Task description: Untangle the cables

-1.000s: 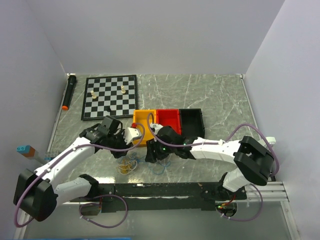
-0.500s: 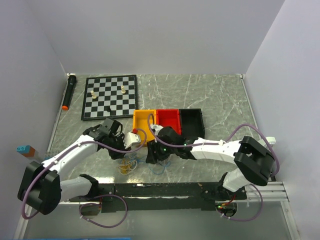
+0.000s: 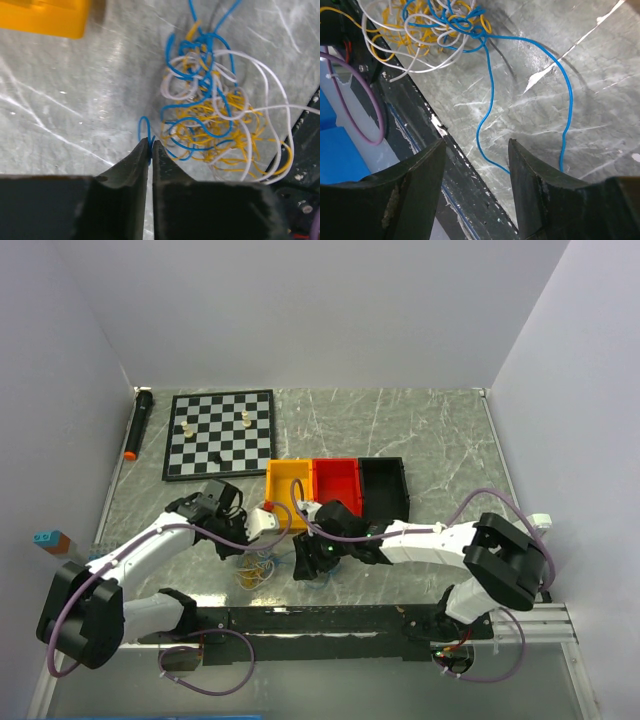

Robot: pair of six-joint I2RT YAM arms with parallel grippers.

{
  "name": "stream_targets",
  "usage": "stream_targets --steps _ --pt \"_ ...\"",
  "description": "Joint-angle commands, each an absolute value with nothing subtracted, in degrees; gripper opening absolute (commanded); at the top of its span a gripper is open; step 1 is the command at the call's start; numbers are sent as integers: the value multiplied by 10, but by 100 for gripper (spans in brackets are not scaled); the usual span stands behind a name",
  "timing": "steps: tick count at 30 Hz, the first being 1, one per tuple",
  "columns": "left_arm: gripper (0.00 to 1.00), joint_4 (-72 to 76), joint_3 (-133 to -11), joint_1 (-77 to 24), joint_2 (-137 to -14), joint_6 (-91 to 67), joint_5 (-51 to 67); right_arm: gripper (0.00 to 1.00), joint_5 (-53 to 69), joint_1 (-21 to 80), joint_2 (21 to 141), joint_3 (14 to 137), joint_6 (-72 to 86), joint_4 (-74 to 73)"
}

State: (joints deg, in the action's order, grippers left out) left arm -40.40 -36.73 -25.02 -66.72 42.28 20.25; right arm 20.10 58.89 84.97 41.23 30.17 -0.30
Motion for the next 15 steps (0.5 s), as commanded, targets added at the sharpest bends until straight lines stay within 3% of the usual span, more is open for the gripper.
stream_targets --steps 1,11,15 --pt "3 -382 -394 -236 -672 417 231 59 222 592 873 443 296 12" --pt "1 -407 -443 -224 -641 390 242 48 230 594 921 478 298 -22" --pt "14 -416 -459 -224 -616 371 236 38 218 595 919 479 300 -27"
